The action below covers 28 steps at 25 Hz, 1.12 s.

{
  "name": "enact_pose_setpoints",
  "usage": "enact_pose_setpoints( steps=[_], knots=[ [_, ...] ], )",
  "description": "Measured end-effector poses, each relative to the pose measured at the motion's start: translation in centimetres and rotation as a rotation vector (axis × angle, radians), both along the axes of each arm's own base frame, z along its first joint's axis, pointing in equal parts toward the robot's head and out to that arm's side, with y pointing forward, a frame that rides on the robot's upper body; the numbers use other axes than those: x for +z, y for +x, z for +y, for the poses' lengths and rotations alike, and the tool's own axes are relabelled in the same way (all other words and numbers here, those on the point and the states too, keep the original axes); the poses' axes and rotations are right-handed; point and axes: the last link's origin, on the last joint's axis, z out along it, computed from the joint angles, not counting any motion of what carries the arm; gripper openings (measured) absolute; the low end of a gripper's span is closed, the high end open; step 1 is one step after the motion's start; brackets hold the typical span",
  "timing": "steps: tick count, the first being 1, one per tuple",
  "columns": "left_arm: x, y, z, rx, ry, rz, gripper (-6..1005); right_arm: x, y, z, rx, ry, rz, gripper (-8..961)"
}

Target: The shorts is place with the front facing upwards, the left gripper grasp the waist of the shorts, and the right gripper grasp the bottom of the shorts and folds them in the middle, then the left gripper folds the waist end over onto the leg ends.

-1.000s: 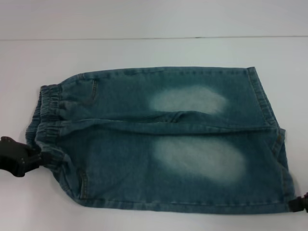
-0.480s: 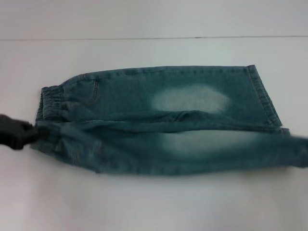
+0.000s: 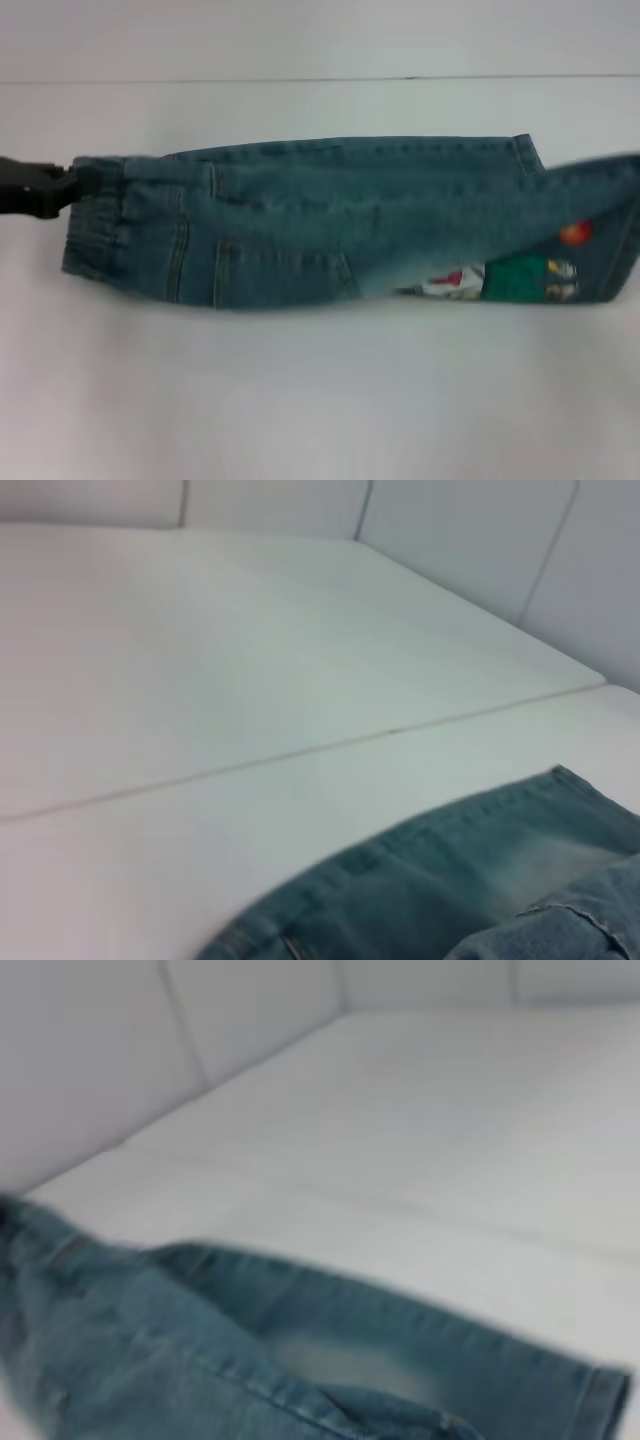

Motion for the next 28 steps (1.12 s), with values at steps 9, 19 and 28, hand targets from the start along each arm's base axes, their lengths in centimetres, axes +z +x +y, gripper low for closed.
enact_pose_setpoints(
  steps=[9,19,28],
  knots=[
    [-1.0,1.2,1.8,0.001,0.11,-0.024,49,-1.2,-0.8,4.0,0.001,0.123,0.005,18],
    [-2.0,1.9,3.0,0.014,0.16,-0.032,47,-3.9,-0.8,6.7,-0.042,0.135,-0.049,16],
    [-2.6,1.8,3.5,0.027,0.174,-0.022,51,-5.1,-1.1,8.1,-0.061,0.151,-0.078,20]
  ],
)
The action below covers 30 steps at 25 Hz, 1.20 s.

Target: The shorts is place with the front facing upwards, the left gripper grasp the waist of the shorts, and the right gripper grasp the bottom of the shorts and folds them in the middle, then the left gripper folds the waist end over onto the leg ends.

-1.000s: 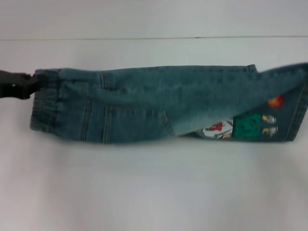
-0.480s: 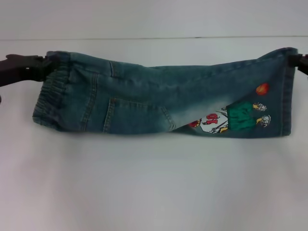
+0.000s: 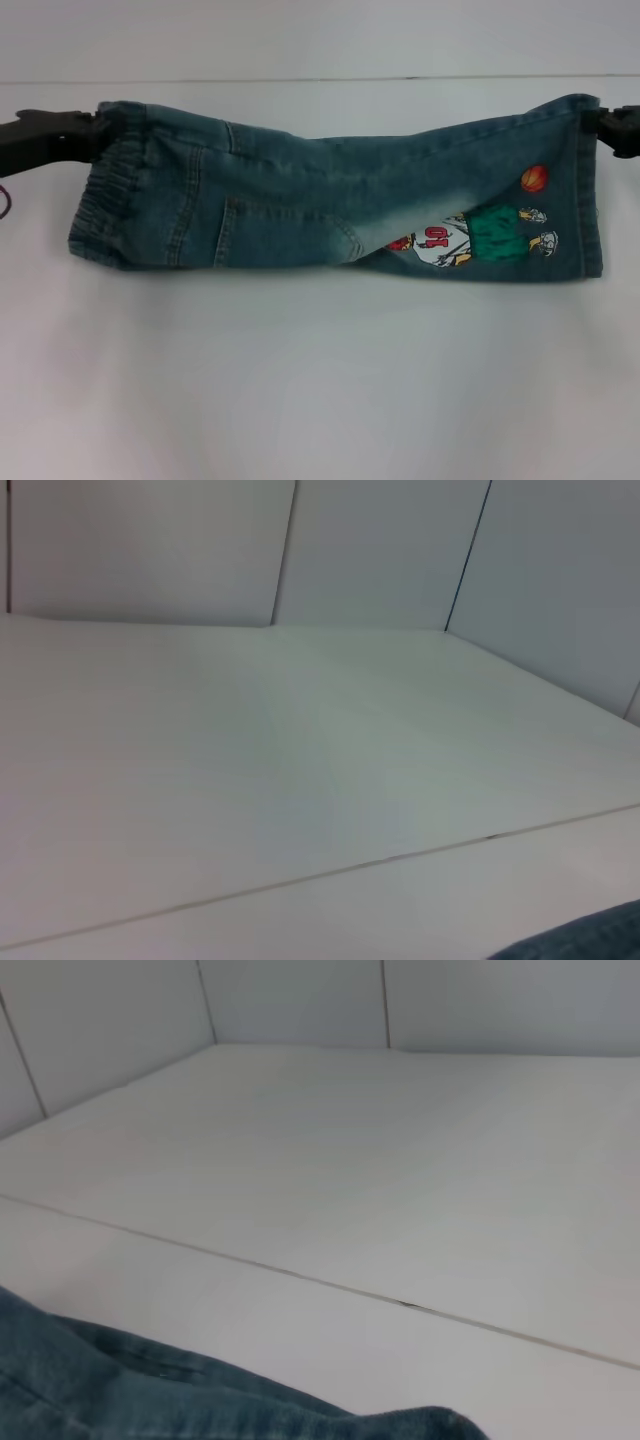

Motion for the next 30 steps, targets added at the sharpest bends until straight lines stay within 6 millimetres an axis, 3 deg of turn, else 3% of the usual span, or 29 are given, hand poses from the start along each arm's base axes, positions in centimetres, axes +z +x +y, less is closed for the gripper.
enact_pose_setpoints(
  steps=[7,30],
  knots=[
    [-0.8,0.1,0.8,0.017,0.015,0.025,55,-1.1,-0.5,1.2,-0.008,-0.006,-0.037,23],
    [-1.7,-0.4,2.2,0.068,0.066,0.08,66,-1.8,-1.5,3.7,-0.009,0.043,-0.129,34]
  ],
)
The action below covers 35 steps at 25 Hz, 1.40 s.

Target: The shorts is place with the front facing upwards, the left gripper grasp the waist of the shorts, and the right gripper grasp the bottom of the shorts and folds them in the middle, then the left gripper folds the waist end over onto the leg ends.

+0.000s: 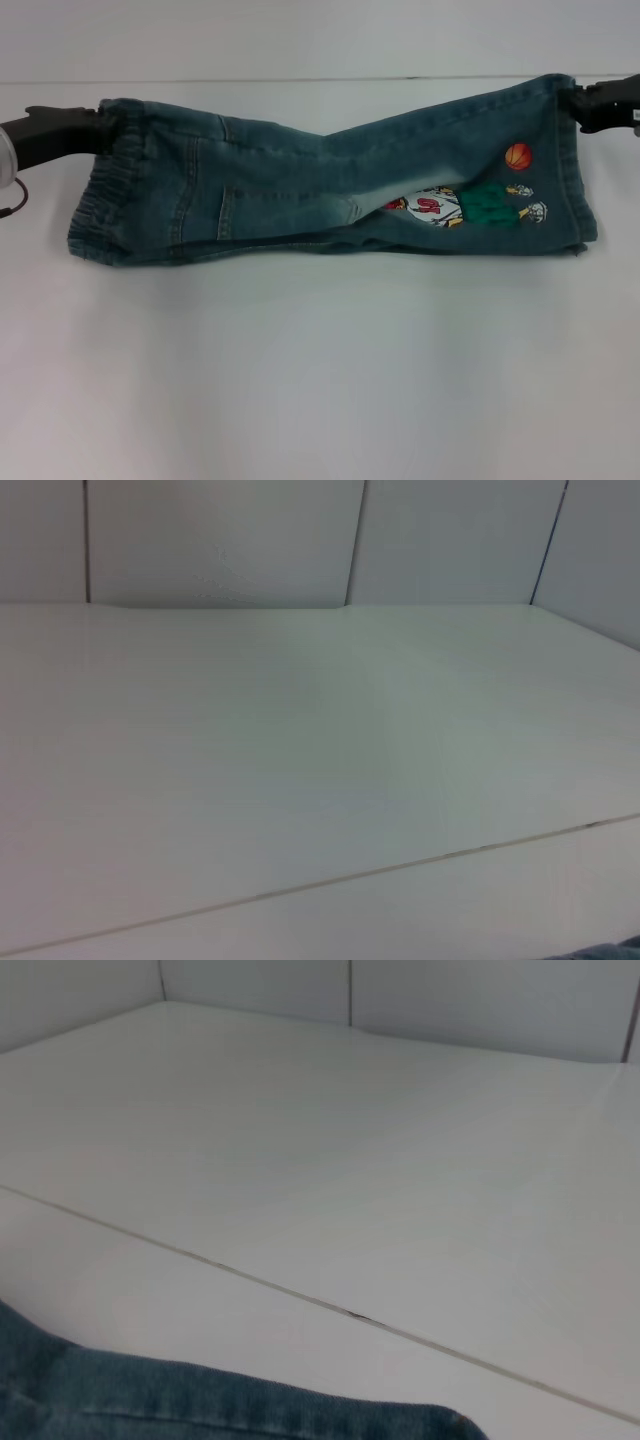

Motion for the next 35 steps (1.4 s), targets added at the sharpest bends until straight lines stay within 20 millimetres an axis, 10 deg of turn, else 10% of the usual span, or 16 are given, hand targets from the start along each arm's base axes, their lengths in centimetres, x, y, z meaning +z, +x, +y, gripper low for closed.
enact_pose_setpoints(
  steps=[12,24,27,35],
  knots=[
    [-0.6,-0.2,-0.3,-0.029,-0.083,0.106,192,0.0,1.0,-0.8,-0.026,-0.012,-0.009,39],
    [-0.4,-1.5,-0.2,0.015,-0.146,0.238,497,-0.2,1.8,-1.8,-0.04,-0.005,-0.005,559],
    [0.6,-1.6,-0.3,0.02,-0.111,0.241,733,0.3,2.0,-2.8,-0.035,0.021,0.008,624],
    [2.9,-2.3,-3.0,-0.047,-0.065,0.118,746,1.3,2.4,-6.9,0.078,-0.015,0.158,849]
  ],
)
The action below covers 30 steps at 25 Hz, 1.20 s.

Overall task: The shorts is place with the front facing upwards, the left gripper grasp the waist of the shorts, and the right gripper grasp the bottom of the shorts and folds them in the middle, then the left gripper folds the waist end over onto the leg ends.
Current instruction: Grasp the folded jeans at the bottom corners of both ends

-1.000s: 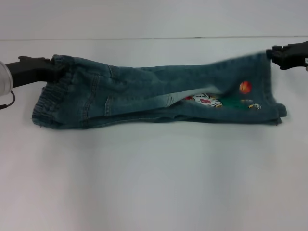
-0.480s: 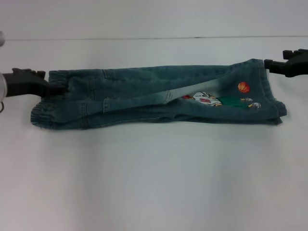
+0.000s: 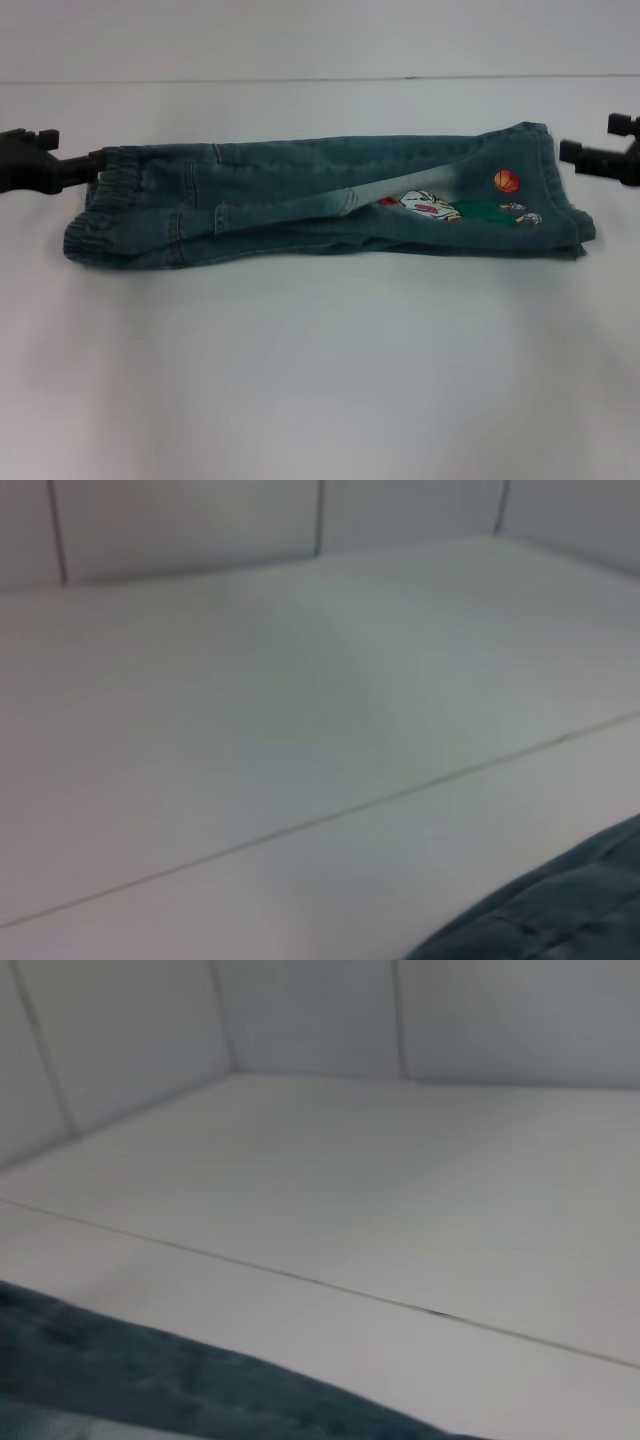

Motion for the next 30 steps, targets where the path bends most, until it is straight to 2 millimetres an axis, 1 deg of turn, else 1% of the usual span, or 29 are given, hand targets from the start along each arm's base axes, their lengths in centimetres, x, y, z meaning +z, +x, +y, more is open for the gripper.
enact_pose_setpoints(
  steps=[2,6,8,9,10,11,12,16,22,26,30],
  knots=[
    [0.3,-0.3,-1.3,-0.037,0.0,-0.052,741,0.0,0.1,-1.4,0.047,-0.022,0.029,927],
    [0.8,-1.3,-4.1,-0.082,0.0,-0.124,739,-0.4,0.1,-4.1,0.148,-0.069,0.062,933],
    [1.0,-2.1,-5.8,-0.103,0.004,-0.158,738,-0.7,-0.1,-5.4,0.214,-0.096,0.072,934],
    [1.1,-2.3,-6.6,-0.116,0.005,-0.176,738,-0.9,-0.2,-5.9,0.24,-0.105,0.075,935],
    [1.1,-2.3,-6.6,-0.116,0.005,-0.176,738,-1.1,-0.2,-6.4,0.261,-0.114,0.079,935],
    [1.2,-2.6,-7.2,-0.122,0.008,-0.187,738,-1.3,-0.2,-6.8,0.28,-0.125,0.081,935],
    [1.5,-3.3,-8.7,-0.136,0.007,-0.224,738,-1.5,-0.2,-7.1,0.297,-0.136,0.083,936],
    [1.3,-4.2,-10.5,-0.138,-0.005,-0.251,737,-2.2,-0.2,-8.6,0.359,-0.186,0.095,937],
    [-0.3,-5.3,-11.4,-0.087,-0.08,-0.221,737,-3.3,0.2,-9.6,0.363,-0.249,0.083,937],
    [-1.0,-6.0,-10.9,-0.044,-0.077,-0.182,736,-3.8,0.3,-10.0,0.374,-0.267,0.092,935],
    [-1.6,-6.2,-9.9,-0.027,-0.075,-0.136,736,-3.9,0.3,-10.2,0.373,-0.27,0.105,932]
  ],
)
